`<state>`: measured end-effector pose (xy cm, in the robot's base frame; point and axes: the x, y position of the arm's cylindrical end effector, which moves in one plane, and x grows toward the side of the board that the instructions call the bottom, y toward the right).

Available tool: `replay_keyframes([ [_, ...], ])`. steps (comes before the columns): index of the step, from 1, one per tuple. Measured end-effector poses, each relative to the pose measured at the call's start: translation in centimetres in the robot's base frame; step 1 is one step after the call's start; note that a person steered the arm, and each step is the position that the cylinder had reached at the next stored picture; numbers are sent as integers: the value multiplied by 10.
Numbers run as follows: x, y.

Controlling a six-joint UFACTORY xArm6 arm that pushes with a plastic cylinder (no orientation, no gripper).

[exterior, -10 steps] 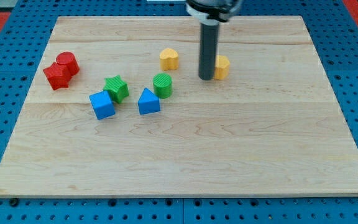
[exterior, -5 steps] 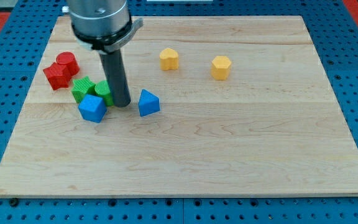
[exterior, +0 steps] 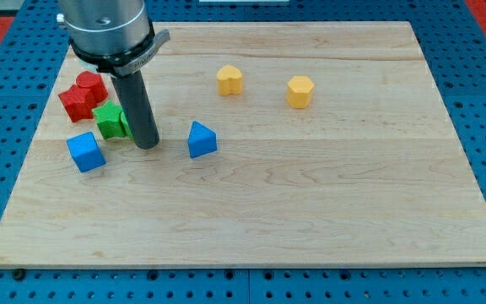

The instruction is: Make a group of red and green blocks

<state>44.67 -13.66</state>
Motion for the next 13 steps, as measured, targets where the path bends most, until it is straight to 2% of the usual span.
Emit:
replay_keyframes([
  [2, -34, -82],
  [3, -38, -76],
  [4, -7, -73],
  [5, 10, -42],
  [6, 9, 8],
  [8, -26, -10],
  [9, -33, -40],
  [10, -13, -48],
  [11, -13, -131],
  [12, -45, -165],
  [13, -58, -168],
])
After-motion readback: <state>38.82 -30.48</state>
